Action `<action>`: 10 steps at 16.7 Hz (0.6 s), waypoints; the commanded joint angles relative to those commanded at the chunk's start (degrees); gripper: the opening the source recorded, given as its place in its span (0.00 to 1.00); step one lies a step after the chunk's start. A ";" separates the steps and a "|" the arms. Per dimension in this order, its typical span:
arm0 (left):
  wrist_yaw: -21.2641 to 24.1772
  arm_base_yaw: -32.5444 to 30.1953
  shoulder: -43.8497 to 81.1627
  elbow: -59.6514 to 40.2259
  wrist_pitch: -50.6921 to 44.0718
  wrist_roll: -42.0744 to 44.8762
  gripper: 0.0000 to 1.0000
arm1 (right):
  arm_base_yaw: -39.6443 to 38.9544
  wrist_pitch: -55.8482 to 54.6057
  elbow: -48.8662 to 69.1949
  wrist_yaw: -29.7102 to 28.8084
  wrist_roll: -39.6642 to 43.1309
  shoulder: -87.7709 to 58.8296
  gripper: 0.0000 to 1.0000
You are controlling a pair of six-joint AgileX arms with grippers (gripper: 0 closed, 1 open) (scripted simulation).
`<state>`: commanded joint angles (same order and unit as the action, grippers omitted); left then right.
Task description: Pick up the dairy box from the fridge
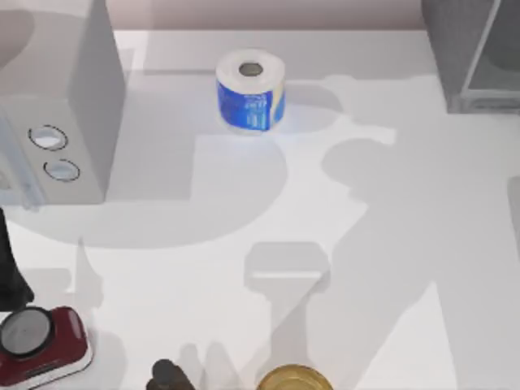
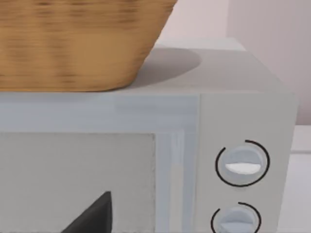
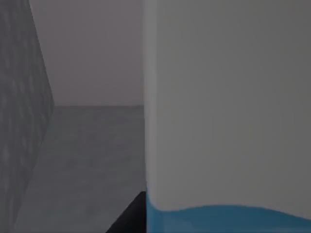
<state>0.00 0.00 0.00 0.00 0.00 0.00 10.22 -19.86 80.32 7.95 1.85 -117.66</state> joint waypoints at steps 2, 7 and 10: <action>0.00 0.00 0.00 0.00 0.00 0.00 1.00 | -0.01 0.54 0.38 0.03 -0.02 0.38 0.00; 0.00 0.00 0.00 0.00 0.00 0.00 1.00 | 0.22 -0.50 -1.95 0.60 -0.19 1.89 0.00; 0.00 0.00 0.00 0.00 0.00 0.00 1.00 | 0.85 -2.17 -9.09 1.13 0.12 7.50 0.00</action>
<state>0.00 0.00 0.00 0.00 0.00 0.00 11.08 -22.03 71.24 9.08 1.97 -110.16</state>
